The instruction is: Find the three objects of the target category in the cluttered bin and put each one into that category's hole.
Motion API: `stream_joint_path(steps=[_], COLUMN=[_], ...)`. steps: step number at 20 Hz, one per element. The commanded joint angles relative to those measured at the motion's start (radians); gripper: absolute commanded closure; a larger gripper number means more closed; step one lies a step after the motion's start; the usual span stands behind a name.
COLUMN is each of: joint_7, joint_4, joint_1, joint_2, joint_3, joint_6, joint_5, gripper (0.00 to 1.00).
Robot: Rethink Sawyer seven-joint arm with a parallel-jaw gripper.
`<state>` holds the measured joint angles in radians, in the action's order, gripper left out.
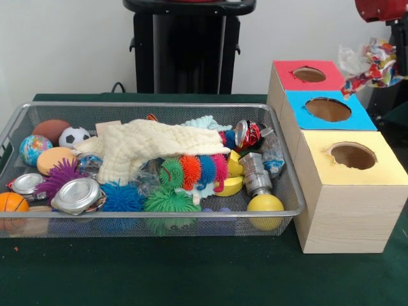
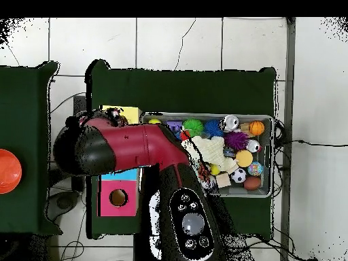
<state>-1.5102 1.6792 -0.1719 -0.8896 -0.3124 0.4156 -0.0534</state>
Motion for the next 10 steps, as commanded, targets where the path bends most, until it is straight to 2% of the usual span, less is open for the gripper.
stream_joint_path(steps=[1,10], joint_7=[-0.298,-0.322], joint_4=[0.022,0.074], joint_1=[0.013,0.046], joint_2=[0.107,0.180], joint_3=[0.087,0.104], joint_6=[-0.174,-0.391], joint_5=[0.033,0.039], gripper=[1.00,1.00])
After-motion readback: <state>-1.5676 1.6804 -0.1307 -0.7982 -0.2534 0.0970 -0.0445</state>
